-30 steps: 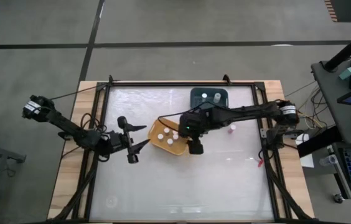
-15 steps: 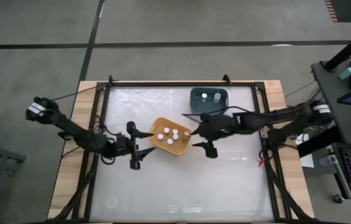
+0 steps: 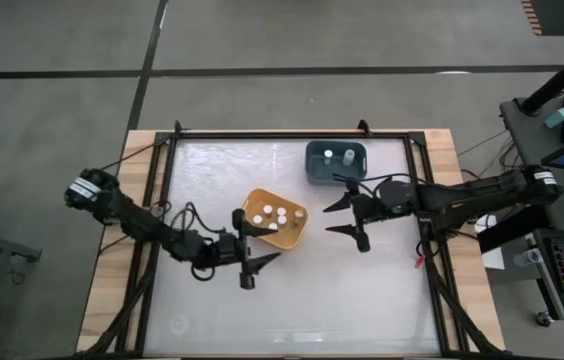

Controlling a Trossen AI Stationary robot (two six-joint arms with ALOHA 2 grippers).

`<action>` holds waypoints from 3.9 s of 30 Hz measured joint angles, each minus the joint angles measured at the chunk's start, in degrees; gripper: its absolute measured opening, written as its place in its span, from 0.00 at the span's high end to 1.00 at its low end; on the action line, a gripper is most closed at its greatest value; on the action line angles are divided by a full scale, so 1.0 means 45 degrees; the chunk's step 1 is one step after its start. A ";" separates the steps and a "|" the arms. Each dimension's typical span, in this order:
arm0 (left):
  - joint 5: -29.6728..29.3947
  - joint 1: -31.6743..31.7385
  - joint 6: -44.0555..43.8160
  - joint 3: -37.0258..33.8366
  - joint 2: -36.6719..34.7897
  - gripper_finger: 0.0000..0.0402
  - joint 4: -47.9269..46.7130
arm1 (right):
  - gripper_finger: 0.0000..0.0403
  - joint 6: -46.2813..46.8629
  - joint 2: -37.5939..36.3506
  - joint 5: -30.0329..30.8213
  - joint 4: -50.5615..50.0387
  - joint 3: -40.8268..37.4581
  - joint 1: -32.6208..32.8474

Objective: Pick and place medicine bottles into bin by pill shape (circle, oval)
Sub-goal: Put the pink pill bottle into the yellow bin

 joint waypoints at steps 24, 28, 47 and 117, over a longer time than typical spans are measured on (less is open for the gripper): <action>-0.2098 0.0254 -0.0562 0.0516 0.0786 0.40 -0.2200 | 0.44 0.3613 -0.1071 0.5721 -0.2847 -0.0664 -0.0185; -0.2102 0.0648 -0.2232 0.0512 0.0786 0.40 -0.3517 | 0.44 0.4984 -0.0893 0.5772 -0.4022 -0.0646 -0.0554; -0.1943 0.1533 -0.5433 0.0732 0.0785 0.41 -0.6104 | 0.44 0.7649 -0.0944 0.5756 -0.7403 -0.0646 -0.0724; 0.2443 0.4913 -0.8036 0.4724 0.4245 1.00 -1.3026 | 0.44 0.7401 -0.1180 0.5994 -0.7928 -0.0646 -0.0729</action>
